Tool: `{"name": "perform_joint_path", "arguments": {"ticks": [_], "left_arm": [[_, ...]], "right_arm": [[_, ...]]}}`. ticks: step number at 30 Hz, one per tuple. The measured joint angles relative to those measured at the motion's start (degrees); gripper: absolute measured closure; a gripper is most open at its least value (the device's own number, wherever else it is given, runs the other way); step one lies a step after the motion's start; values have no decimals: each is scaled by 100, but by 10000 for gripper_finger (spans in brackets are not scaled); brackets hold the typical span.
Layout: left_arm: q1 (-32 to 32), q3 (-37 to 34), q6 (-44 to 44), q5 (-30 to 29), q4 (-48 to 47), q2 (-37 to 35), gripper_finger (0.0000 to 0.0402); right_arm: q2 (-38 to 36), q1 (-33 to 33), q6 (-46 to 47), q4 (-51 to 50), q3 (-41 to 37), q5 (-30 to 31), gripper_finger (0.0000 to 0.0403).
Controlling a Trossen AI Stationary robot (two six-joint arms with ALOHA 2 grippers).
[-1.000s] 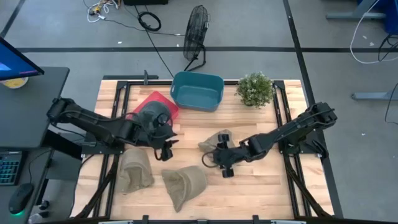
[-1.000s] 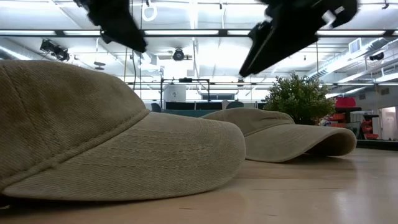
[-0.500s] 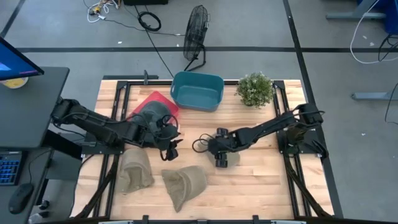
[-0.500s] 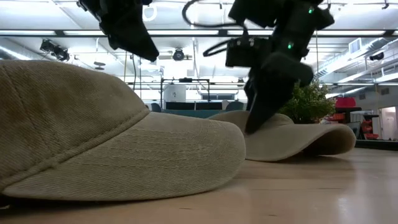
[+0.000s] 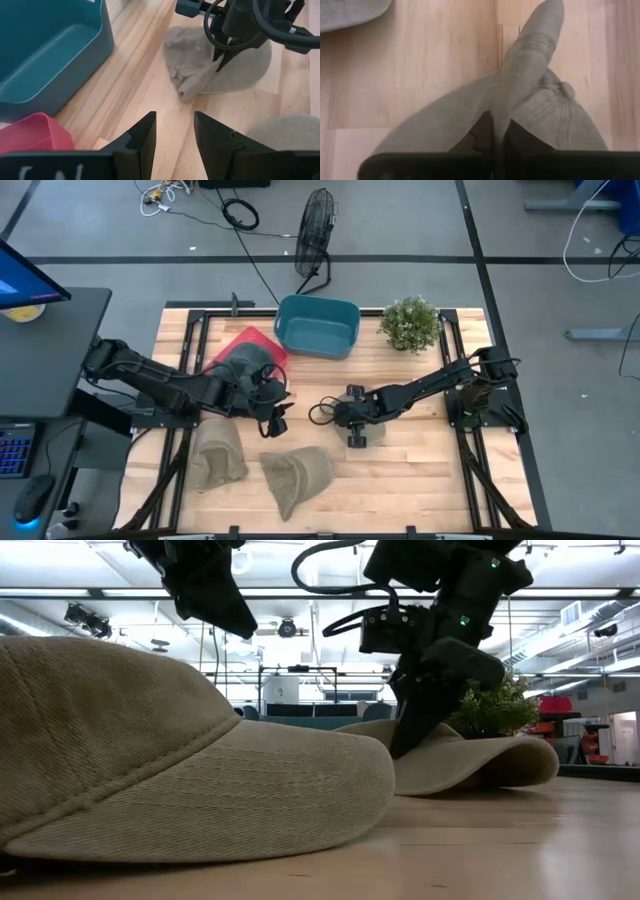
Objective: Pick & Place hat
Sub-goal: Put the top right brown cap into the blue bin
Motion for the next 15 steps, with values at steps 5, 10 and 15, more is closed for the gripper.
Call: {"name": "perform_joint_path", "arguments": {"ticks": [5, 10, 15], "left_arm": [[0, 0, -2, 0, 0, 0, 266], [0, 0, -4, 0, 0, 0, 266], [-36, 0, -5, 0, 16, 0, 266]], "right_arm": [[-203, 1, -1, -63, -2, 17, 382], [-663, 1, -190, -74, -2, 25, 394], [-1301, 5, -488, -17, -2, 463, 394]]}}
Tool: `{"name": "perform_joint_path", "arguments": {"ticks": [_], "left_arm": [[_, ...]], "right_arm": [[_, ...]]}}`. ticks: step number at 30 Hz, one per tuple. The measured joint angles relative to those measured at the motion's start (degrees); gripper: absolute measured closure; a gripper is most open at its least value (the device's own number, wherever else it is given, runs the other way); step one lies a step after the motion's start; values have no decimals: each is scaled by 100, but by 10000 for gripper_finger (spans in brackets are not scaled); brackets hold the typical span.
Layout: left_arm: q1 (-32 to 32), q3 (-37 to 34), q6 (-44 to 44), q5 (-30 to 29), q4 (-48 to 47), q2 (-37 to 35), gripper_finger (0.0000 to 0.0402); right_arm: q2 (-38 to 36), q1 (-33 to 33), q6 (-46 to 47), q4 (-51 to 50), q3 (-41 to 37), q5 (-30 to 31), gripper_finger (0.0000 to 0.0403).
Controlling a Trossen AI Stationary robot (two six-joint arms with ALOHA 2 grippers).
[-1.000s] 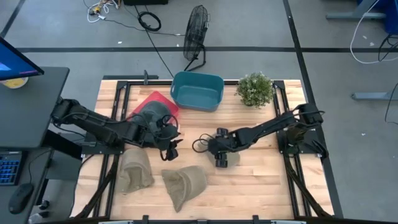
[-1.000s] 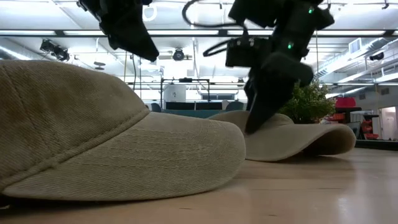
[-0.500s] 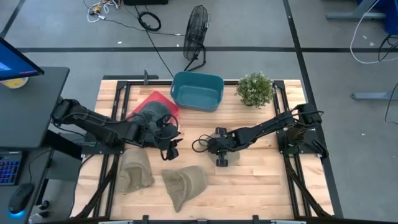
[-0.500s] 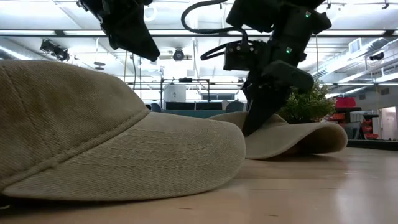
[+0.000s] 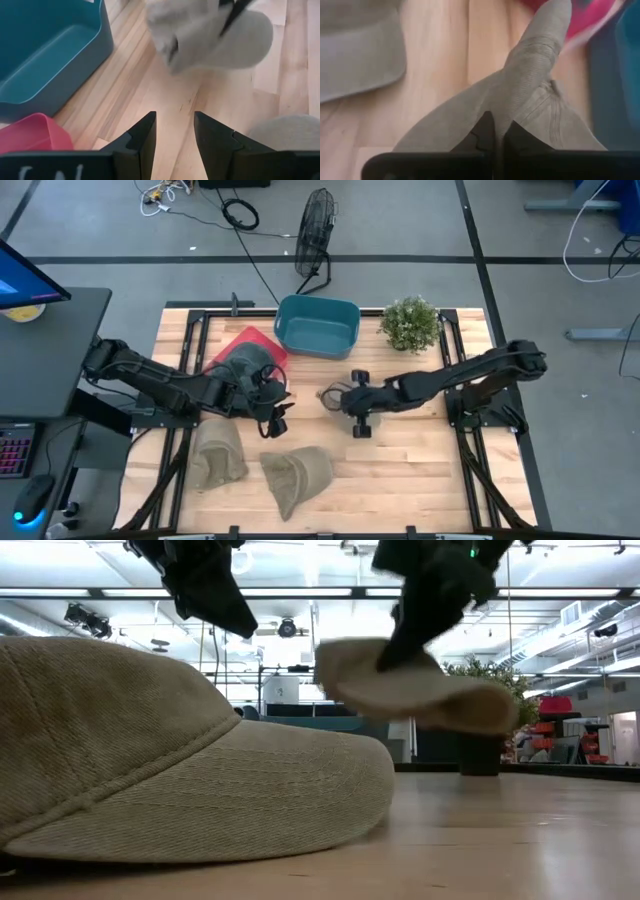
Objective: Pick & Place hat
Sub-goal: Put the top right brown cap into the blue bin
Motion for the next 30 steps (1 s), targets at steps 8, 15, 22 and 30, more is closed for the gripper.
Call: {"name": "perform_joint_path", "arguments": {"ticks": [8, 15, 22, 30], "left_arm": [[-144, 0, -2, 0, 97, 0, 266], [-280, 0, -4, 1, 185, -7, 266], [-402, 0, -17, 2, 294, -7, 266], [-434, 0, -192, 2, 301, -7, 266]], "right_arm": [[-920, -23, -2504, 1344, 2, 760, 395], [-926, -592, -4939, 2733, 4, 843, 396], [-621, -1691, -5699, 3026, 4, 316, 396], [224, -2759, -5903, 3466, 4, -375, 396]]}}
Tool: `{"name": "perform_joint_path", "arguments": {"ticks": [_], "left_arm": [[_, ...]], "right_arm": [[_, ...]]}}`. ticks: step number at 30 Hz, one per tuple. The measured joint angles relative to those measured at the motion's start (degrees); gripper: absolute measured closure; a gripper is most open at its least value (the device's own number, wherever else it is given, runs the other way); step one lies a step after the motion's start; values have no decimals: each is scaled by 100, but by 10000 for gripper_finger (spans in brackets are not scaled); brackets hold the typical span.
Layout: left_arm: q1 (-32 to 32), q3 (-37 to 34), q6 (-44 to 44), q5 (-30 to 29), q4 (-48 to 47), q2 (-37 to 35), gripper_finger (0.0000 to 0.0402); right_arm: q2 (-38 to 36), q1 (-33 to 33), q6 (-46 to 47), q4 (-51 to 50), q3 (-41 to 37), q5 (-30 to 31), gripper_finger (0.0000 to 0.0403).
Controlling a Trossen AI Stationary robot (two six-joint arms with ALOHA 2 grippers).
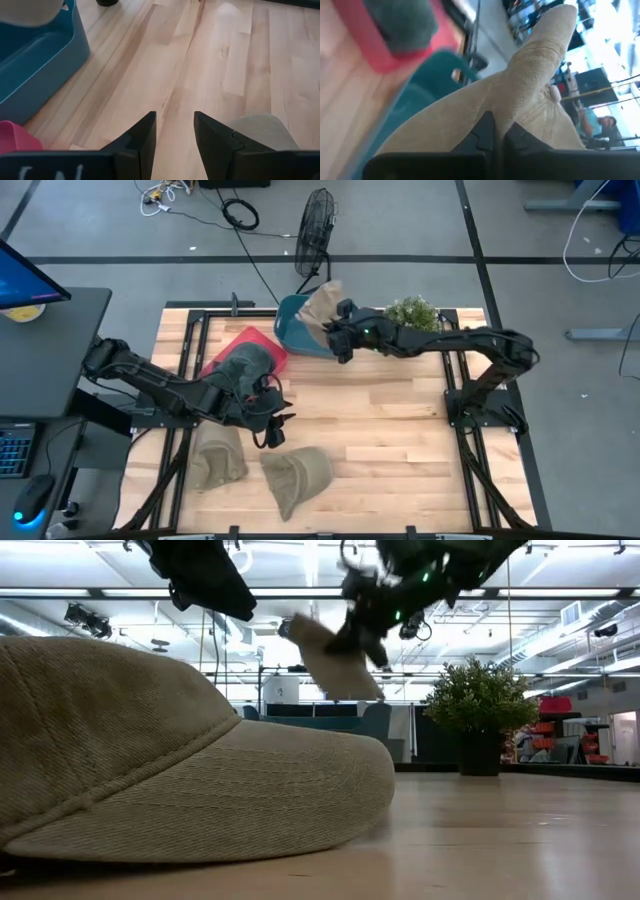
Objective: Pick & Place hat
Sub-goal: Put the top right brown cap into the blue bin, then put the right brown cap into the blue bin
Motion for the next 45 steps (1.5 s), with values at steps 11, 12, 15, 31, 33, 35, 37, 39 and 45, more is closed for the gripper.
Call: {"name": "perform_joint_path", "arguments": {"ticks": [11, 12, 15, 31, 33, 35, 37, 39, 45], "left_arm": [[0, 0, 1, 1, -19, 0, 266], [0, 0, 0, 2, -33, 0, 266], [0, 0, 0, 50, -42, 0, 266], [52, 0, 33, 494, -14, 0, 266], [99, 0, 42, 492, -12, 0, 266], [157, 0, 42, 490, -9, 0, 266], [225, 0, 46, 499, -9, 0, 266], [320, 0, 52, 673, -13, 0, 266], [425, 0, 1186, 1457, -48, 0, 266]], "right_arm": [[748, -336, -202, 160, 0, -23, 396], [752, -344, -200, 48, 0, -25, 396], [750, -356, -126, -244, 0, -29, 395], [824, -688, 377, -1276, 2, -157, 370], [824, -709, 435, -1441, 2, -158, 352], [824, -715, 550, -1569, 2, -195, 331], [824, -716, 641, -1665, 2, -299, 307], [826, -668, 695, -1676, 2, -319, 283], [752, -275, 864, -1733, 2, 37, 224]]}}
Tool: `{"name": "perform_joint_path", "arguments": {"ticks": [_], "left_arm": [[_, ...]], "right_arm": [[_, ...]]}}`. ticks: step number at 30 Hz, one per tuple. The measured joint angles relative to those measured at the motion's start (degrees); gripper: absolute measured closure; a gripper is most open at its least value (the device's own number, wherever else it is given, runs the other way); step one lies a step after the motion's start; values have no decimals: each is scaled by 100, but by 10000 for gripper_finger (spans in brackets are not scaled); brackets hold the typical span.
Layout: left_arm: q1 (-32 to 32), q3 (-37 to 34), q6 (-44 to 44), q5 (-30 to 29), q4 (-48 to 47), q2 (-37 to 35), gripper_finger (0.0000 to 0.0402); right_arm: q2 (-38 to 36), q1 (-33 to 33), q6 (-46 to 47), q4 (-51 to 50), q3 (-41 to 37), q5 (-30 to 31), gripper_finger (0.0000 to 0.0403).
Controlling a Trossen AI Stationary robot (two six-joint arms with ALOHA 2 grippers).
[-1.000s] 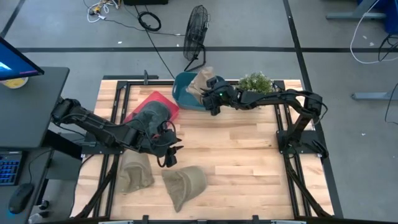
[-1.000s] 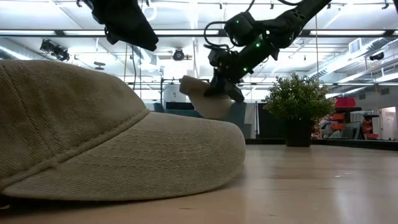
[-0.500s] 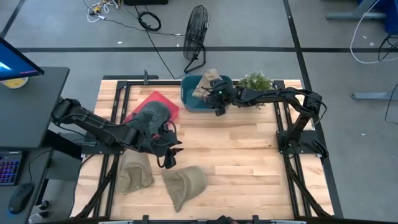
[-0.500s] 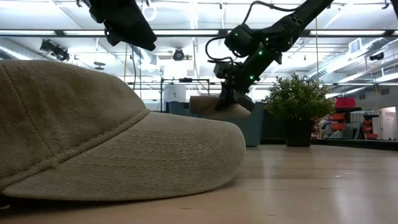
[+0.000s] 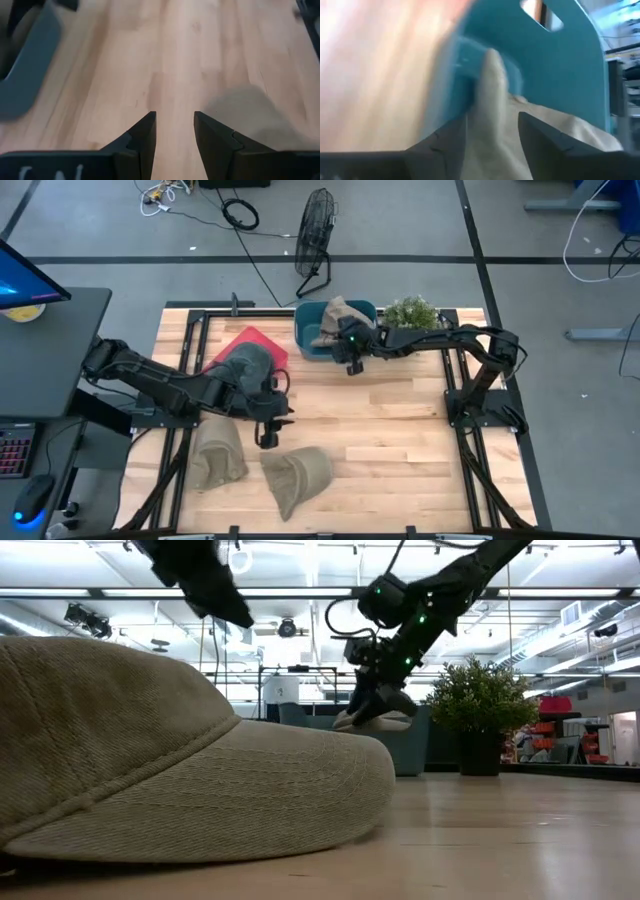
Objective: Pick & Place hat
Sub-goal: Put the right brown cap into the blue bin
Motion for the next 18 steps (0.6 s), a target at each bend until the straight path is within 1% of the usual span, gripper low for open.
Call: {"name": "perform_joint_path", "arguments": {"ticks": [2, 5, 9, 15, 18], "left_arm": [[-46, -2, 553, 45, -56, 0, 266], [-74, -1, 851, 118, -26, 14, 266], [-54, -4, 733, 436, 21, 307, 266], [-200, -2, 569, 1222, 176, 787, 266], [-319, -4, 426, 1345, 263, 864, 266]], "right_arm": [[-74, 223, 272, -133, 0, 3, 214], [-250, 607, 667, -367, 0, 86, 210], [-614, 1151, 1153, -603, 0, 133, 214], [-1070, 1840, 2044, -1266, 0, 136, 218], [-1170, 2123, 2622, -1637, 0, 141, 218]]}}
